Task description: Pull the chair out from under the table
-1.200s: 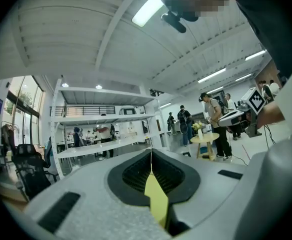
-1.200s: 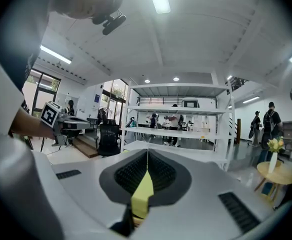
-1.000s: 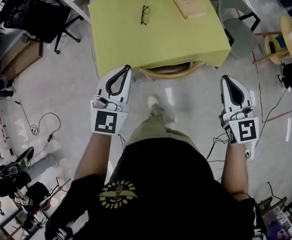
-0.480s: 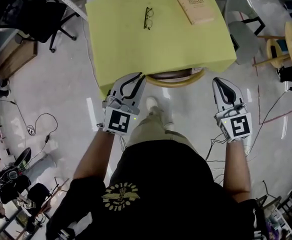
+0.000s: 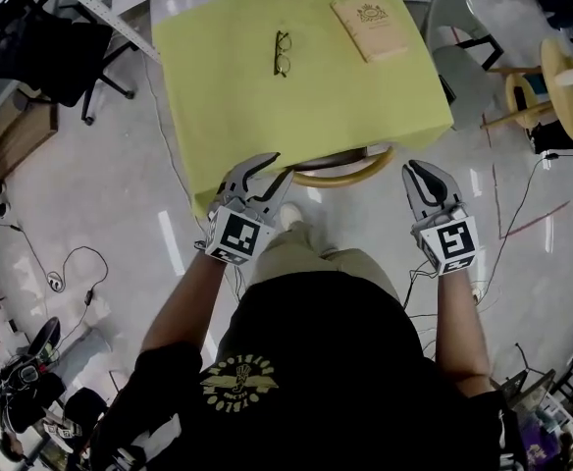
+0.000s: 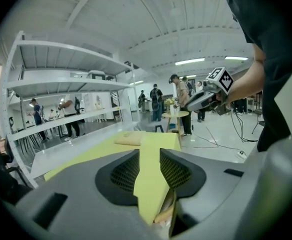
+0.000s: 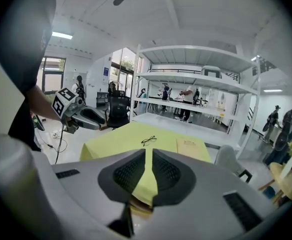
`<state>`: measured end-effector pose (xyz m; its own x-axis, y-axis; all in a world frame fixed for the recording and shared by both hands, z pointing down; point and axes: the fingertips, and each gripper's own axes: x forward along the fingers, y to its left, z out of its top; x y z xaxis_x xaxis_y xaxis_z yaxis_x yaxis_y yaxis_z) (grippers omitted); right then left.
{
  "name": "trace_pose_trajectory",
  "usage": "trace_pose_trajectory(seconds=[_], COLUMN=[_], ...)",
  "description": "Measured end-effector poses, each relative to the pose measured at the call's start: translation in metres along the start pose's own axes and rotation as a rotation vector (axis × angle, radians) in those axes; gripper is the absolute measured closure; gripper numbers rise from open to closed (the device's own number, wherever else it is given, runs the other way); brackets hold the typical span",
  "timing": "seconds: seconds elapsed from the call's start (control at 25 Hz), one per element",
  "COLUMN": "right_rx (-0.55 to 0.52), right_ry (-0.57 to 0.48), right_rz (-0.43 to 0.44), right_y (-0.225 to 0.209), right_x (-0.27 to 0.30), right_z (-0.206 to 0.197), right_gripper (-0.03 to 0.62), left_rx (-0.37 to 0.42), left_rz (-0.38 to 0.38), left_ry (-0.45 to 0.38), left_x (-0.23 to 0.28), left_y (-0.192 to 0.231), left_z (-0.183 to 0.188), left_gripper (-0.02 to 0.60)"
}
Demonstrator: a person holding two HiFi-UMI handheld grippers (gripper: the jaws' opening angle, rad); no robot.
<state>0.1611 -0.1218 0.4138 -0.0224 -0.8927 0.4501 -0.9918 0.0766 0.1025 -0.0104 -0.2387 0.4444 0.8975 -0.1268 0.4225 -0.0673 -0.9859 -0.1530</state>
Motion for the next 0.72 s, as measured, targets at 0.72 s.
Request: trace_pose_trajectory(seconds=[0.72], right_rx=[0.022], right_ry=[0.037], right_rz=[0.235], right_y=[-0.005], right_x=[0.02], right_z=[-0.023], right_gripper=[0.46], left_rx=[-0.007], left_rz=[-0.111], left_ry=[0.115], left_x=[0.026], left_y=[-0.025], left_z=[-0.028], left_gripper=[0.405])
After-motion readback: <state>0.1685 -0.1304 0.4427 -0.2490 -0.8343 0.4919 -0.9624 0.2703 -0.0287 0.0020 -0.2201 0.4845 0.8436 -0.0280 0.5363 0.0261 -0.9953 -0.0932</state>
